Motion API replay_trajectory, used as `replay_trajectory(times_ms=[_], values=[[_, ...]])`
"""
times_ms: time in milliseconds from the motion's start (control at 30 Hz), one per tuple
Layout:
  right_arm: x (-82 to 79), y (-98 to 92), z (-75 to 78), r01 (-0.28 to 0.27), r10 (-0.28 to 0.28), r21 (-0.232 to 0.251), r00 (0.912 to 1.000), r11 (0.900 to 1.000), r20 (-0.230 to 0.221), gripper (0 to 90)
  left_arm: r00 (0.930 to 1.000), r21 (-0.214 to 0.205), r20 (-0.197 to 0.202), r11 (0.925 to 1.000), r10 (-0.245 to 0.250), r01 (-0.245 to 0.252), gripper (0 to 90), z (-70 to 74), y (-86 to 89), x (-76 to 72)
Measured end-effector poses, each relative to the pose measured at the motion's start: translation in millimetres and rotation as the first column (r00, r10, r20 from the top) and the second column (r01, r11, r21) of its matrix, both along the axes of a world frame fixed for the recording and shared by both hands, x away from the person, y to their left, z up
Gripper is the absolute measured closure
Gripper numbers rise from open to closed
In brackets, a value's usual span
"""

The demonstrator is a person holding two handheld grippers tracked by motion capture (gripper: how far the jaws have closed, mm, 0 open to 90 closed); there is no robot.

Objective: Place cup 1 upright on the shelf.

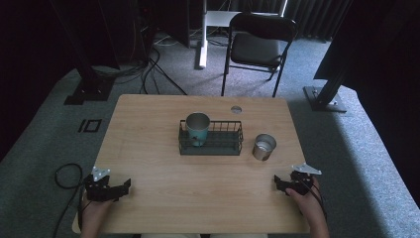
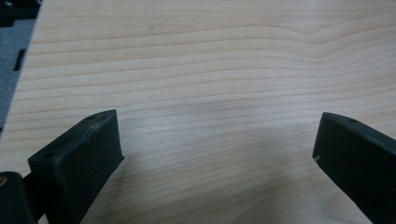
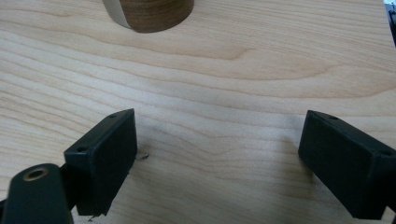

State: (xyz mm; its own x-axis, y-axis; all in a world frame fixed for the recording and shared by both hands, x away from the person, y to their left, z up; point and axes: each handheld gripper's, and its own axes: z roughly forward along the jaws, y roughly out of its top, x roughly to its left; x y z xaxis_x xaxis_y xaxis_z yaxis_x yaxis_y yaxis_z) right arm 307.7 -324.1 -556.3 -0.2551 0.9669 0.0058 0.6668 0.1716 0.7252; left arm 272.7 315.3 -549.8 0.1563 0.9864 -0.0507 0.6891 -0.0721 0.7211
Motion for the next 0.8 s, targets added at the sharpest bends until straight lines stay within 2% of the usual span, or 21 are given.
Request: replay_trajectory(times_ms=[267,400,800], values=[[0.0,0.0,0.0,0.0,0.0,0.0,1.0,1.0,0.0,11.2,0.9973,0.059,-0.034,0.9963,0.065,-0.063,2.1,-4.1,-1.7,4.8],[0.0,0.0,0.0,0.0,0.0,0.0,1.0,1.0,0.0,11.2,0.9921,0.059,-0.036,0.9912,0.121,-0.118,2.0,-4.1,-2.4,5.5],[0.0,0.0,0.0,0.0,0.0,0.0,1.0,1.0,-0.001,11.2,0.994,0.058,-0.036,0.9932,0.103,-0.101,2.0,-4.0,-2.3,7.0]])
